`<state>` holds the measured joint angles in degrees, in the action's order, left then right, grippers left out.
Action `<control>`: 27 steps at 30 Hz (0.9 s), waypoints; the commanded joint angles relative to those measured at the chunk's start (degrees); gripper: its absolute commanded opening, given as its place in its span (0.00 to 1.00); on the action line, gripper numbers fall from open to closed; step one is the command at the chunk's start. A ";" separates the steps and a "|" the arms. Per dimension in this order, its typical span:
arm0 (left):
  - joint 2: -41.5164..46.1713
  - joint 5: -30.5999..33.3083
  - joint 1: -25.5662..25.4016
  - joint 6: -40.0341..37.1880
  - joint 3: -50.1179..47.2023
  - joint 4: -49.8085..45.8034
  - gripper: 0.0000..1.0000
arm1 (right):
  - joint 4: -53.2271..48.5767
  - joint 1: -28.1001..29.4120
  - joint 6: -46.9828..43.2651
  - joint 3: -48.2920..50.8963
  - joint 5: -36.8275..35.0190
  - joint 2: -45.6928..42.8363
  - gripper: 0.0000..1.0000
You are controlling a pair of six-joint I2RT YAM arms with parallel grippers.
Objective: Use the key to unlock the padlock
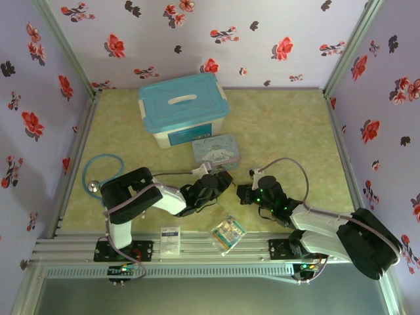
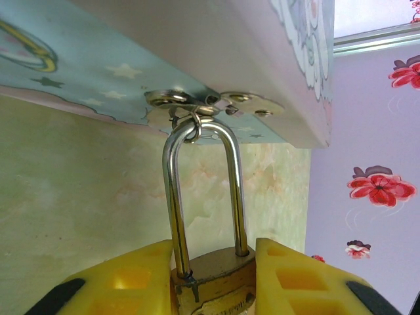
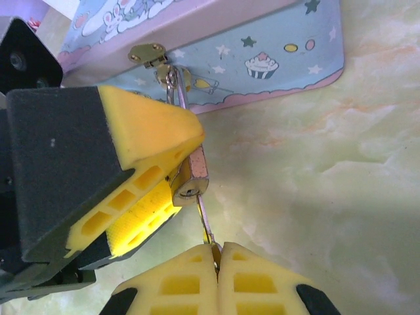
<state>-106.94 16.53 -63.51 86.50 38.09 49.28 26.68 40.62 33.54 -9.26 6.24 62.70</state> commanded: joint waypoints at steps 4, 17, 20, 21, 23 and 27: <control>-1.32 1.39 -0.15 0.07 0.80 3.95 0.00 | 3.58 -1.07 0.53 0.69 1.73 0.11 0.00; -1.10 0.73 -0.73 0.13 1.29 4.11 0.00 | 6.10 -2.70 0.96 -0.60 4.09 4.30 0.00; -1.28 0.80 -1.00 0.09 1.47 4.05 0.00 | 9.32 -3.38 1.90 0.11 5.82 5.59 0.00; -1.38 0.78 -1.01 0.11 1.47 4.22 0.00 | 9.60 -3.38 1.89 0.16 6.10 5.86 0.00; -1.75 0.76 -1.01 0.34 1.38 4.80 0.00 | 9.74 -3.36 2.28 0.23 6.15 6.32 0.00; -2.80 0.19 -0.99 1.29 1.30 6.22 0.00 | 11.11 -3.60 2.88 0.34 6.47 6.60 0.00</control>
<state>-108.20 17.43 -63.61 86.72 38.11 51.05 33.85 37.36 35.81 -9.04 11.25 68.82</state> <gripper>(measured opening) 0.222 0.048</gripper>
